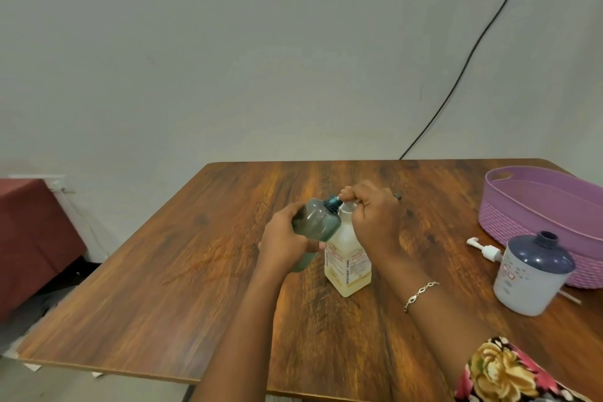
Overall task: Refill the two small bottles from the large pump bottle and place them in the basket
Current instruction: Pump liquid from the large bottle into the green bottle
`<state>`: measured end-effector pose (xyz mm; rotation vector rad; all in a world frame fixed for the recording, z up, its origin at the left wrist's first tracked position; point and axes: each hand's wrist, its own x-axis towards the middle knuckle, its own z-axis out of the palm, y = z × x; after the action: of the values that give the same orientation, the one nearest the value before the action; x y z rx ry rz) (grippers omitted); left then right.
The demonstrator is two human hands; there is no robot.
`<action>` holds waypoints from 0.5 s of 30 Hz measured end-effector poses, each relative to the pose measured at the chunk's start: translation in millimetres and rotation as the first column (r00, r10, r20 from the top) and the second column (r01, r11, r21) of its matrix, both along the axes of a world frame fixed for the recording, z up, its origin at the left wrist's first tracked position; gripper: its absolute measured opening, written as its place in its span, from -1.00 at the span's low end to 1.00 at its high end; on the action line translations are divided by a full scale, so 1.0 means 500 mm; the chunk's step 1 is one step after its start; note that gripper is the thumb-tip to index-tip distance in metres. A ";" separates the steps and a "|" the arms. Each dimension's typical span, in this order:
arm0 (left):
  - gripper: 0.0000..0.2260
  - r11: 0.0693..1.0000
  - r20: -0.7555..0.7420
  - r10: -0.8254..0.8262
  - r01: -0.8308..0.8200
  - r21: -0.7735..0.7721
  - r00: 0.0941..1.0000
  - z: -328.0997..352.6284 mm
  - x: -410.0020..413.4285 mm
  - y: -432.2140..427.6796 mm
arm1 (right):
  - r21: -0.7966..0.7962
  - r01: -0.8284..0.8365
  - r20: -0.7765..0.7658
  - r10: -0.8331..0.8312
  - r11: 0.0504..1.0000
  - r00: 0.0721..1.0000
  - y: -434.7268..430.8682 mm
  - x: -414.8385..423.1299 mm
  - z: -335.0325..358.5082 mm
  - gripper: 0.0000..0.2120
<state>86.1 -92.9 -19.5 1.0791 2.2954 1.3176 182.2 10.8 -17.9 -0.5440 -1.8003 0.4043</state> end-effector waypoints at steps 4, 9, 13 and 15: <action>-0.30 1.000 0.019 0.001 -0.001 0.024 1.000 0.003 0.000 -0.005 | -0.031 -0.065 0.003 0.065 0.997 0.998 0.010 0.002 0.020 -0.73; -0.29 0.999 -0.005 0.008 -0.008 0.032 1.000 0.005 -0.010 -0.006 | 0.041 -0.025 0.004 0.025 0.999 1.000 0.002 0.000 0.019 -0.69; -0.29 1.000 0.000 -0.004 0.004 0.016 1.000 -0.002 -0.005 -0.004 | 0.049 -0.022 0.009 0.021 0.999 1.000 0.000 -0.003 0.005 -0.59; -0.30 1.000 0.006 -0.008 0.008 0.018 1.000 -0.004 -0.003 -0.006 | 0.032 -0.016 0.007 0.015 0.999 1.000 -0.001 -0.002 0.002 -0.65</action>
<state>84.4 -95.7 -21.7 1.0870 2.2765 1.3397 181.4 10.1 -16.7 -0.5099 -1.8157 0.3838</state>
